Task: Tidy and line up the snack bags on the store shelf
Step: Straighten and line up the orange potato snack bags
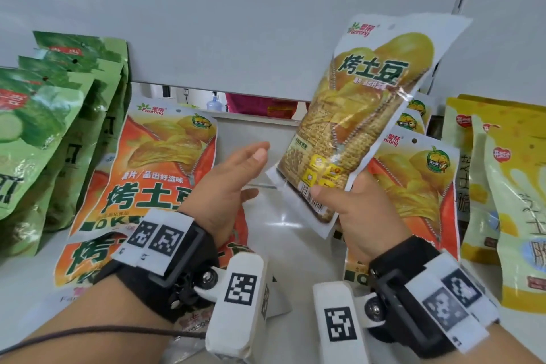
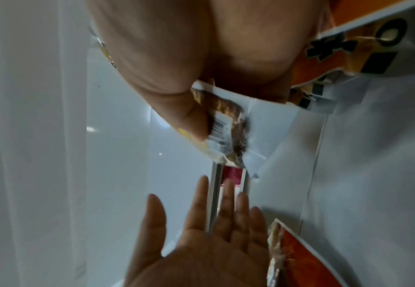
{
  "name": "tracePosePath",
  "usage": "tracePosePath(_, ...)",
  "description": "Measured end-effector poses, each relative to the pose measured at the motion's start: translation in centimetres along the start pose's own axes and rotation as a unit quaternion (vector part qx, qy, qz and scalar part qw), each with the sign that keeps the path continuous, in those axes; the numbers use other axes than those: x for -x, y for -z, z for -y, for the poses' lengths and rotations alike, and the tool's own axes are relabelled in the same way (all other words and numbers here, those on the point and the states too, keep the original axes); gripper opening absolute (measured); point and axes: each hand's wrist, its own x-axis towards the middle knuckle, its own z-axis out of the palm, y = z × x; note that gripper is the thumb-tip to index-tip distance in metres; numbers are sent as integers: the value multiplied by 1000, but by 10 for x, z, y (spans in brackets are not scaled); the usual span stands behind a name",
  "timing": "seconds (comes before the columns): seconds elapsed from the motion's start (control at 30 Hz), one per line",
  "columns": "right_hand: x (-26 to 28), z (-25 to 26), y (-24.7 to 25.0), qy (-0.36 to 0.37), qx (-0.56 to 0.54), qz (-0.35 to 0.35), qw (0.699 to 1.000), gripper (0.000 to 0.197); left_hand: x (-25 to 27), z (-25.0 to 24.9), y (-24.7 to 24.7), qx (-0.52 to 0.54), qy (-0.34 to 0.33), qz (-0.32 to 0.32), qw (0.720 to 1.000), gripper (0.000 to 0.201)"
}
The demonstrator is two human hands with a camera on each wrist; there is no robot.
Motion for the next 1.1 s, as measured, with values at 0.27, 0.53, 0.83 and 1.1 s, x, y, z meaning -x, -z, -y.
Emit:
tracePosePath(0.27, -3, 0, 4, -67, -166, 40, 983, 50, -5, 9, 6, 69, 11, 26, 997, 61)
tracePosePath(0.53, -7, 2, 10, -2, -185, 13, 983, 38, -8, 12, 7, 67, -11, 47, 997, 43)
tracePosePath(0.83, -13, 8, 15, 26, -206, -36, 977, 27, -1, 8, 1, -3, 18, 75, 997, 58)
tracePosePath(1.1, -12, 11, 9, 38, -218, -19, 975, 25, 1, 4, -6, 58, -12, 64, 996, 35)
